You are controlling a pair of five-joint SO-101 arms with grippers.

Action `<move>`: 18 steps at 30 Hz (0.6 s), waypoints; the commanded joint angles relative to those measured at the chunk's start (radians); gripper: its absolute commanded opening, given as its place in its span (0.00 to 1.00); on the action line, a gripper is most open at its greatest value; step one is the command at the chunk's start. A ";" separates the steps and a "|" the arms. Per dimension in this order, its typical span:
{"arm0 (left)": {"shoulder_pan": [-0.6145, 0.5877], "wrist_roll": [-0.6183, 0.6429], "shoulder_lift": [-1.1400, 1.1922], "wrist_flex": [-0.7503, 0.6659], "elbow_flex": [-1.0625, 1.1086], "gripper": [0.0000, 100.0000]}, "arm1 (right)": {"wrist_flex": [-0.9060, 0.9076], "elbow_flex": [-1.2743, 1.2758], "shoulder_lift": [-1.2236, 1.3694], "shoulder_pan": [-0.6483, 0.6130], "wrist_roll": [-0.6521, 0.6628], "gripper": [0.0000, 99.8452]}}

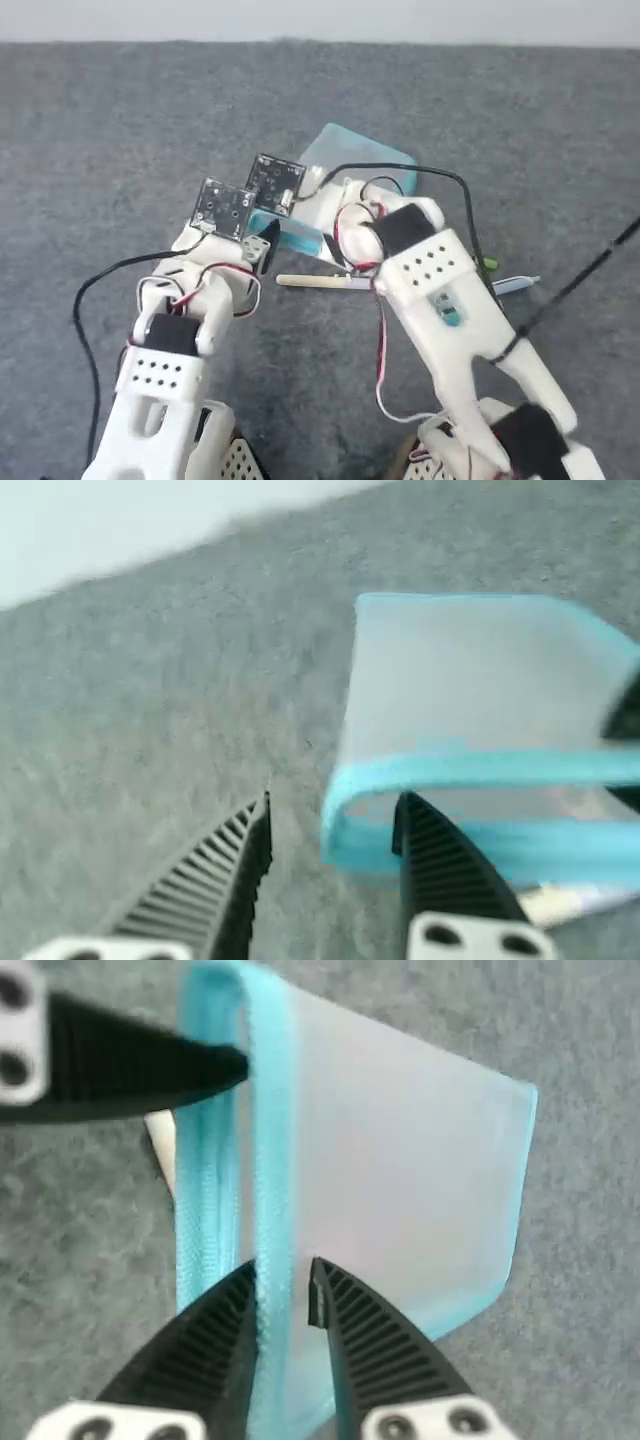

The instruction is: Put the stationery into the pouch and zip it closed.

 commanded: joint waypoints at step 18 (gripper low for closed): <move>0.071 -0.086 0.049 -0.249 0.105 0.01 | -0.005 0.117 -0.174 -0.087 0.081 0.01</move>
